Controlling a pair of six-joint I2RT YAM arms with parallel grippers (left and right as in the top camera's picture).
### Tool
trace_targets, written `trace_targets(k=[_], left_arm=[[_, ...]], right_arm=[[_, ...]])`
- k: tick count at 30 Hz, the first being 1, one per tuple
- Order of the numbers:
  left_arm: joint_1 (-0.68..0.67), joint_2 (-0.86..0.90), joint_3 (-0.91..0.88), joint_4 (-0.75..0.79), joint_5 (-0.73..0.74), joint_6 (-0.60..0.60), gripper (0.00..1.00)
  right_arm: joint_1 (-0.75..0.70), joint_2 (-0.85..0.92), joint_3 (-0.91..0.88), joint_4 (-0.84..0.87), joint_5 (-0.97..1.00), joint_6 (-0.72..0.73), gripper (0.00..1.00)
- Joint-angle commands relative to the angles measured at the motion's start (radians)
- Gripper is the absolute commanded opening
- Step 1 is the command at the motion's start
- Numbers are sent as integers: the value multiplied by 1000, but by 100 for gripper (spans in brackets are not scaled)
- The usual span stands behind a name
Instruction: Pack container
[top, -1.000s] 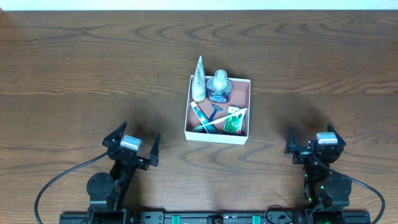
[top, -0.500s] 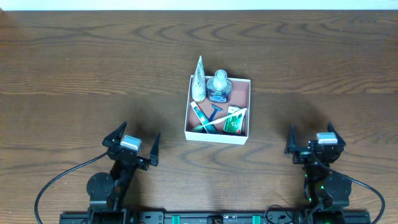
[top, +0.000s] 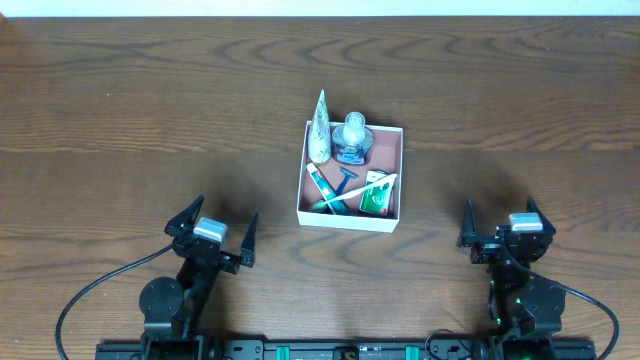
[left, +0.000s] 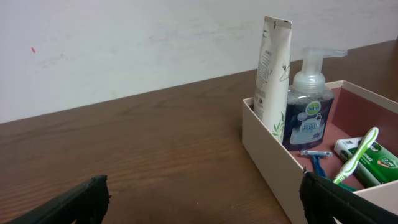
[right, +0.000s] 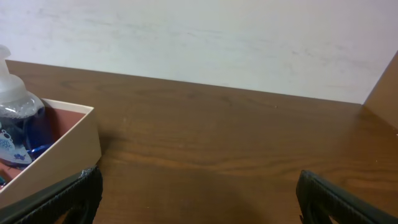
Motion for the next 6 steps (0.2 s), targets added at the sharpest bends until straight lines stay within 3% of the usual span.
trace_targets(k=[1,6], left_arm=[[6,-3,-19,-35,11,13,98],[6,-3,-19,-35,11,13,98]], right_arm=[[8,-10,-4,-1,-8,-13,99],[8,-10,-4,-1,-8,-13,99]])
